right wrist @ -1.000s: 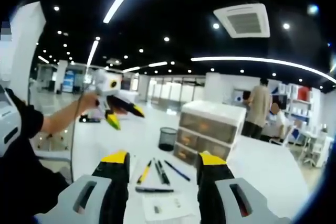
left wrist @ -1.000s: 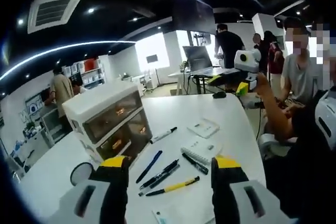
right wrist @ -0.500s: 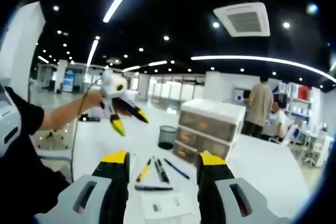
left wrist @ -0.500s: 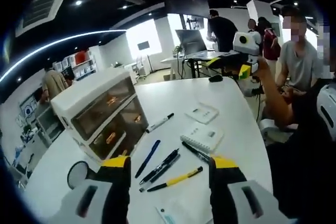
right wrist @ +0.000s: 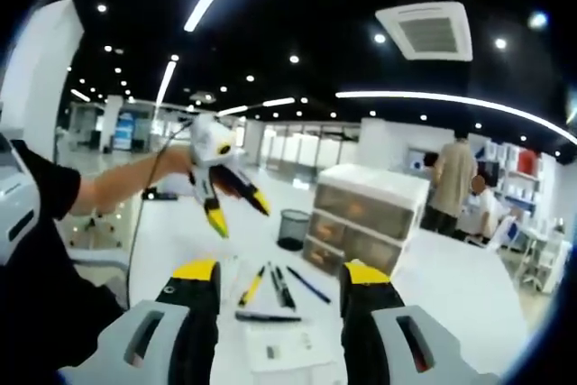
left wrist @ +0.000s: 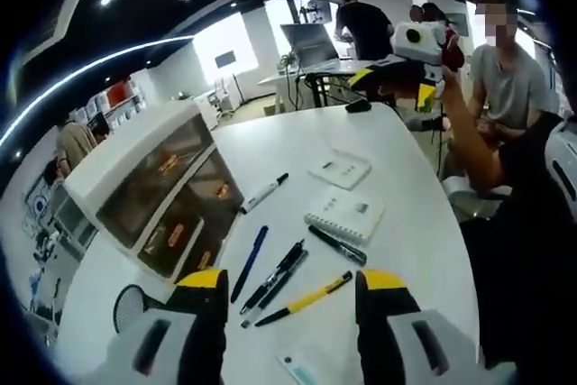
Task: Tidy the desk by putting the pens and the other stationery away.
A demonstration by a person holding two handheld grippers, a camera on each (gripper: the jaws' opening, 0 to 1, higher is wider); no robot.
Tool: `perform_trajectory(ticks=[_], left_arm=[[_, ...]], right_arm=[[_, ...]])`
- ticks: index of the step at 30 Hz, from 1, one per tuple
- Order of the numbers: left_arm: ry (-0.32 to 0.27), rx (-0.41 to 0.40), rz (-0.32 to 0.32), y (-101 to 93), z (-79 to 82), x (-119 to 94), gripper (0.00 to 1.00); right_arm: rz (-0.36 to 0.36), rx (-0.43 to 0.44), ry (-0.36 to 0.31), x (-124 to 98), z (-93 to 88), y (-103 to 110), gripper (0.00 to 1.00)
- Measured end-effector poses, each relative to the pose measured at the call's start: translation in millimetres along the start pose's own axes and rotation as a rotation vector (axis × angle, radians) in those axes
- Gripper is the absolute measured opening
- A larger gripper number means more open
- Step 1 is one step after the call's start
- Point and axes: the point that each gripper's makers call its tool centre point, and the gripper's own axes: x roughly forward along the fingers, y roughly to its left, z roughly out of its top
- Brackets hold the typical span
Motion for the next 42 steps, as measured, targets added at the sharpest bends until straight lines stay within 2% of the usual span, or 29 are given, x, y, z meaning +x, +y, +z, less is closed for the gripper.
perform_trajectory(ticks=[3, 5, 9, 21, 34, 42], left_arm=[[0.03, 0.013, -0.004, 0.5, -3.9, 4, 0.55], [0.053, 0.028, -0.011, -9.0, -6.2, 9, 0.55], [0.103, 0.044, -0.017, -11.7, -14.5, 13, 0.54], [0.2, 0.096, -0.066, -23.5, -29.5, 30, 0.51], [0.278, 0.145, -0.123, -26.1, -43.1, 47, 0.44], [0.329, 0.204, -0.161, -28.6, -47.4, 57, 0.39]], right_arm=[[-0.003, 0.001, 0.004, -1, -1.2, -1, 0.5], [-0.004, 0.001, 0.006, -1, -1.8, -1, 0.5], [-0.005, 0.003, 0.007, -2, -2.3, -1, 0.5], [-0.003, 0.003, 0.014, -1, -3.7, -2, 0.5], [0.001, 0.002, 0.017, -1, -4.3, -1, 0.5], [0.004, 0.001, 0.013, -2, -3.1, 0, 0.5]])
